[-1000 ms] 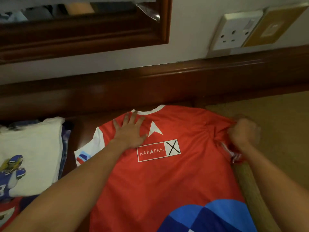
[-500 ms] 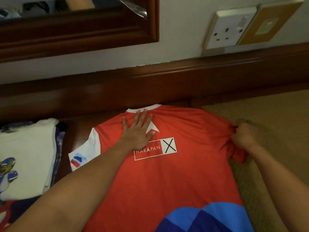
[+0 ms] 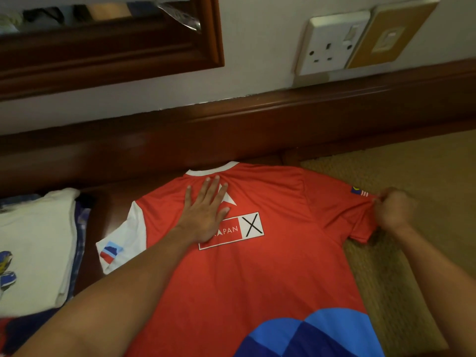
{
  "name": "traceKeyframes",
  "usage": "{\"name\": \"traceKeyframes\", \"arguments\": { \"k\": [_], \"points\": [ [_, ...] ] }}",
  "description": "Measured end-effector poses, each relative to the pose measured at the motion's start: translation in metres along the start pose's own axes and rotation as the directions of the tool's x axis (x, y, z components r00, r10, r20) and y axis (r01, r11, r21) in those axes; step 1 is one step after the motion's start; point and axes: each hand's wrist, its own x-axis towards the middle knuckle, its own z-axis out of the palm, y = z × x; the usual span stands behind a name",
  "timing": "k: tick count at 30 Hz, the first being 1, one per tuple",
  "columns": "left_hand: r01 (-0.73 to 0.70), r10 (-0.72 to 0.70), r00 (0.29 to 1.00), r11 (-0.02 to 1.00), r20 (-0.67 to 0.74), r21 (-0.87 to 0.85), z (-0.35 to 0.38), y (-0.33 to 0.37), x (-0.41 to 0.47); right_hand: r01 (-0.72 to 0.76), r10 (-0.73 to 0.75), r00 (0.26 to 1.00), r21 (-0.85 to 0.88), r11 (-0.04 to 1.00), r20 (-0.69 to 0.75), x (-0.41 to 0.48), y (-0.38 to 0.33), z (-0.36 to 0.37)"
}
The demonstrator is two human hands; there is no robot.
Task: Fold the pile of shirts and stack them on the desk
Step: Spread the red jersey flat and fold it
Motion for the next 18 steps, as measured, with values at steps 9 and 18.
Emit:
{"name": "traceKeyframes", "arguments": {
  "k": [9,18],
  "points": [
    [-0.010,0.009,0.999,1.000,-0.043,-0.019,-0.010,0.001,-0.004,0.008,-0.007,1.000,0.452,0.892,-0.004,0.005,0.014,-0.005],
    [0.144,-0.147,0.988,0.989,-0.054,-0.044,0.018,0.005,-0.043,-0.183,0.122,0.971,0.314,0.931,0.205,0.013,0.035,0.013]
  ]
}}
